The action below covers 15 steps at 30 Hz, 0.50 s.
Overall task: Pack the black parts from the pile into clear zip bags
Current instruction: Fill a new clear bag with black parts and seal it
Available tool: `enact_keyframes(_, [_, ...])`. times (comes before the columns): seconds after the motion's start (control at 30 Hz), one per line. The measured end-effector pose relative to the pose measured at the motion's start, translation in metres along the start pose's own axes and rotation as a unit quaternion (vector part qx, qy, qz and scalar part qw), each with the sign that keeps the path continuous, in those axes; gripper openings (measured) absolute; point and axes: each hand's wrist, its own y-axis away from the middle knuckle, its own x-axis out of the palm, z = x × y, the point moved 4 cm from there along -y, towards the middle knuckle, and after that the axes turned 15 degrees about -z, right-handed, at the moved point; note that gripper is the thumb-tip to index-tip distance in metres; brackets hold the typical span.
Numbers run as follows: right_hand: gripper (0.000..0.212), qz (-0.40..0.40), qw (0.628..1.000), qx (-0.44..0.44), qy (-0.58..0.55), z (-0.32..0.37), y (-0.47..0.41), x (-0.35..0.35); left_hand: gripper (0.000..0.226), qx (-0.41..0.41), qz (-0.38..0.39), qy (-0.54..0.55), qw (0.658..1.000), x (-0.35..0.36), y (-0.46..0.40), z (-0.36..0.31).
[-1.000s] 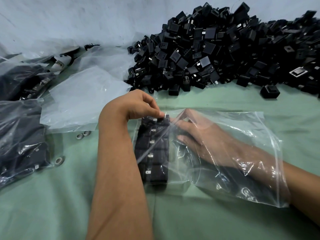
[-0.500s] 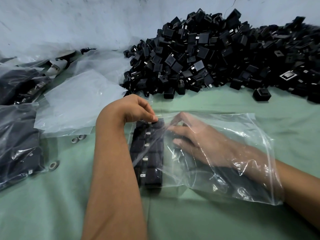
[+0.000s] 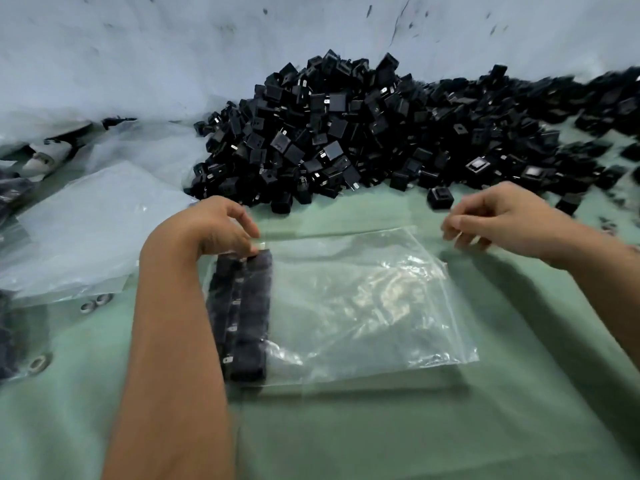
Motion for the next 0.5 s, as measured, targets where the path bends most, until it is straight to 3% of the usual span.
enact_keyframes(0.07, [0.015, -0.149, 0.982, -0.022, 0.116, -0.008, -0.017, -0.003, 0.023, 0.06, -0.036, 0.0, 0.998, -0.001, 0.006, -0.03])
enact_keyframes(0.1, [0.024, -0.16, 0.97, -0.049, 0.178, -0.006, -0.024, 0.003, 0.024, 0.102, -0.047, 0.019, 0.993, 0.001, 0.011, -0.049])
enact_keyframes(0.17, [0.045, -0.08, 0.96, -0.078, 0.257, -0.01, -0.035, 0.022, 0.023, 0.201, -0.03, 0.069, 0.977, 0.013, 0.025, -0.089])
enact_keyframes(0.23, [0.048, -0.018, 0.951, -0.079, 0.298, -0.014, -0.039, 0.036, 0.024, 0.296, 0.023, 0.077, 0.952, 0.036, 0.047, -0.124])
enact_keyframes(0.37, [0.031, -0.052, 0.963, -0.088, 0.249, -0.011, -0.026, 0.033, 0.04, 0.401, 0.111, -0.015, 0.909, 0.088, 0.081, -0.162])
enact_keyframes(0.5, [0.017, -0.104, 0.989, -0.056, 0.09, 0.001, 0.006, 0.011, 0.043, 0.42, 0.126, -0.087, 0.895, 0.103, 0.085, -0.165])
